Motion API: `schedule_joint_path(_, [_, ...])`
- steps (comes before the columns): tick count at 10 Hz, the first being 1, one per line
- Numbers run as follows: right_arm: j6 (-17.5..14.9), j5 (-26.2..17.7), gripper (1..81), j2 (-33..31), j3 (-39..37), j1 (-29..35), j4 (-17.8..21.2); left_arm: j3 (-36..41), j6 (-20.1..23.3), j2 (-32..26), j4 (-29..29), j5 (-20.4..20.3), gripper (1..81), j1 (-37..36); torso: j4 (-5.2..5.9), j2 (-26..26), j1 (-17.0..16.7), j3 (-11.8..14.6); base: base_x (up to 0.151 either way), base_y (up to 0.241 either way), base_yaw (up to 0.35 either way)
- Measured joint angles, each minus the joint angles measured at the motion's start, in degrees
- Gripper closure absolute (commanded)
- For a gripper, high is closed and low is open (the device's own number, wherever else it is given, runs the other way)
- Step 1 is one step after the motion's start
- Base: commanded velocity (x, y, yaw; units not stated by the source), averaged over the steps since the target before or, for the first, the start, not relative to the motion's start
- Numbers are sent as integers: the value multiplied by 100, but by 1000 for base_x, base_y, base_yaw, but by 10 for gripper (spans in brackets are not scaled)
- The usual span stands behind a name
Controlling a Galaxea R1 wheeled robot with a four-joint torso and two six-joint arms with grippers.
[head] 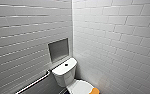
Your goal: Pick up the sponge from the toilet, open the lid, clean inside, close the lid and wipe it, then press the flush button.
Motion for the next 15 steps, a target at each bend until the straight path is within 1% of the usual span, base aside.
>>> schedule_joint_path(1, [50, 2, 10, -261, 283, 56, 6, 0, 0, 1, 2, -5, 10, -2, 0, -123, 74, -79, 0, 0, 0])
schedule_joint_path(2, [123, 2, 10, -535, 619, 130, 20, -1, 2, 1, 5, -6, 10, 0, 0, -289, 179, -234, 0, 0, 0])
schedule_joint_path(3, [171, 0, 10, -741, 890, 207, 22, -1, 7, 15, 5, -6, 10, 15, 0, -490, 306, -422, 0, 0, 0])
schedule_joint_path(5, [322, -4, 10, -1408, 1751, 612, 37, -1, 5, 28, 5, -24, 10, 28, 0, -907, 572, -815, 0, 0, 0])
schedule_joint_path(6, [396, -28, 10, -1744, 2036, 857, 37, -1, 5, 30, 2, -24, 10, 28, 0, -1084, 693, -943, 0, 0, 0])
schedule_joint_path(7, [494, -39, 10, -2035, 2278, 1150, 39, -9, 5, 45, 0, -28, 10, 21, 0, -1242, 796, -975, 0, 0, 0])
schedule_joint_path(9, [778, -44, 10, -2243, 2659, 1629, 41, -89, 5, 150, -1, -46, 10, 30, 0, -1639, 1043, -1038, 0, 0, 0])
schedule_joint_path(11, [1106, -78, 10, -2365, 2722, 2007, 41, -301, 5, 257, -6, -44, 10, 45, 0, -2055, 1303, -1051, 0, 0, 0])
schedule_joint_path(12, [1287, -41, 10, -2456, 2722, 2167, 41, -436, 5, 318, -6, -52, 10, 39, 0, -2214, 1392, -1113, 0, 0, 0])
schedule_joint_path(13, [1367, -39, 10, -2488, 2711, 2219, 41, -538, 2, 384, -6, -49, 10, 50, 0, -2371, 1489, -1244, 0, 0, 0])
schedule_joint_path(14, [1443, -48, 10, -2453, 2698, 2222, 41, -572, 5, 439, -6, -35, 10, 61, 0, -2566, 1613, -1427, 0, 0, 0])
schedule_joint_path(15, [1591, -45, 10, -2422, 2665, 2302, 41, -571, 5, 461, -6, -50, 10, 48, 0, -2771, 1744, -1624, 0, 0, 0])
